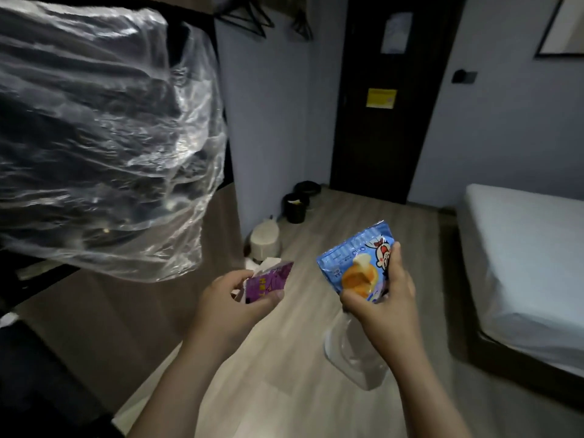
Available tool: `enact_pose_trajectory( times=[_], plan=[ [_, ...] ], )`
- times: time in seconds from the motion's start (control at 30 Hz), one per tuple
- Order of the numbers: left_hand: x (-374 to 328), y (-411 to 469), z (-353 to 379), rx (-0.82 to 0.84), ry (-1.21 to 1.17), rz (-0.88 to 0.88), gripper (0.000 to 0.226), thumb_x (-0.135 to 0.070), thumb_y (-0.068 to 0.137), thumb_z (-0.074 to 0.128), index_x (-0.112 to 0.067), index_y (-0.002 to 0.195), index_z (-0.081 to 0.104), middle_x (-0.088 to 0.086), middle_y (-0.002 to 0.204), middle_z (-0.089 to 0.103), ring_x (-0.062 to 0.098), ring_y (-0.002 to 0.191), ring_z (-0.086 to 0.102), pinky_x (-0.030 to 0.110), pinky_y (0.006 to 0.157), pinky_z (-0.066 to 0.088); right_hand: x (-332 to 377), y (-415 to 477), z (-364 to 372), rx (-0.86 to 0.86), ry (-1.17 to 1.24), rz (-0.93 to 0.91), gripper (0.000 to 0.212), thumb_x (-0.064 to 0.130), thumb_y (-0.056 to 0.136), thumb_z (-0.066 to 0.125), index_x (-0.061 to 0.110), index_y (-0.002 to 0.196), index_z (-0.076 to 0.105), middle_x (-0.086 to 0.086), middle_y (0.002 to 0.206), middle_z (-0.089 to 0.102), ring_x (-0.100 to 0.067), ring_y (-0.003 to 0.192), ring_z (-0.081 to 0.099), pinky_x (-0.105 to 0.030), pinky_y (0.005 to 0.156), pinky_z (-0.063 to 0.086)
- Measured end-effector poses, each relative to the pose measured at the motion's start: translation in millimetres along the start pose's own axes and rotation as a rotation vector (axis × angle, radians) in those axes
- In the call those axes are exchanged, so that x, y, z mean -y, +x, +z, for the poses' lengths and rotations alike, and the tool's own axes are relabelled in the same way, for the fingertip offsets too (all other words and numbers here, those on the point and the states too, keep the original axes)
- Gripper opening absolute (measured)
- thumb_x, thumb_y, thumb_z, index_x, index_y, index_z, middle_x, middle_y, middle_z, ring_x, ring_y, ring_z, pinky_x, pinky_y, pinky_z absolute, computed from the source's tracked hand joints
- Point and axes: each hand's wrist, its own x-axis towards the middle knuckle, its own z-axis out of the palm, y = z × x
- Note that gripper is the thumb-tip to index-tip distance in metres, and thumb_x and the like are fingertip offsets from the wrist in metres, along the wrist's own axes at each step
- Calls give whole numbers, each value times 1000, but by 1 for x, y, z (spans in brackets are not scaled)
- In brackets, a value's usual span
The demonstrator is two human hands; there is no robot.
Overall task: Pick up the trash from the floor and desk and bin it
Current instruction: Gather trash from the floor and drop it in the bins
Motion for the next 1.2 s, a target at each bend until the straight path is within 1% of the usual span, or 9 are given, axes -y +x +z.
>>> enact_pose_trajectory(
  times=[0.1,0.33,0.5,0.6,0.7,0.83,0.93,1.03,1.2],
  plan=[
    [-3,32,39,51,2,42,49,-64,40,77,-48,85,67,-10,86,72,1,76,66,22,66,50,-17,31,-15,-73,-43,32,114,35,49,64,50,147,8,6,141,31,-2,104,45,-10,73,33],
    [-7,140,99,171,-5,73,61,-63,45,76,-36,99,68,-6,95,69,9,90,64,32,78,53,-35,130,0,-144,-97,38,113,36,52,65,50,147,5,10,146,25,-4,107,44,-17,76,34],
    [-23,238,122,227,-4,128,34,-55,50,73,-53,83,64,-10,91,66,-4,79,61,20,64,46,-28,224,28,-168,-151,24,113,35,56,69,49,148,5,7,147,25,-7,112,42,-23,83,36],
    [-28,291,138,257,36,156,32,-56,50,68,-59,80,59,-13,94,63,-3,80,60,22,67,47,-31,274,41,-204,-147,43,113,36,52,65,48,148,7,6,145,28,-11,117,46,-26,87,37],
    [-27,329,156,276,63,148,30,-55,50,67,-61,77,57,-16,94,60,1,85,60,27,73,50,-39,311,48,-207,-151,66,114,36,52,65,45,149,7,6,143,30,-10,115,47,-25,86,36],
    [-26,386,187,322,80,153,30,-47,57,74,-57,80,59,-14,94,60,-2,83,58,17,63,42,-53,371,57,-218,-148,94,112,28,59,73,46,149,7,8,143,29,6,94,49,-23,82,36],
    [-24,436,217,323,92,154,31,-48,59,74,-50,87,63,-13,95,61,0,84,59,19,65,43,-72,424,65,-206,-153,97,112,28,60,73,46,149,7,9,147,27,5,96,44,-20,78,34],
    [-29,486,249,322,110,158,36,-55,54,69,-48,90,64,-11,96,62,2,85,60,23,69,48,-90,487,69,-213,-152,90,111,18,67,75,47,149,6,10,149,24,21,90,42,-17,74,33],
    [-43,573,305,297,157,159,42,-57,52,68,-47,93,65,-12,97,64,2,89,60,24,73,47,-107,602,64,-179,-144,67,110,19,68,75,46,149,5,7,148,25,5,95,44,-22,81,34]
  ],
)
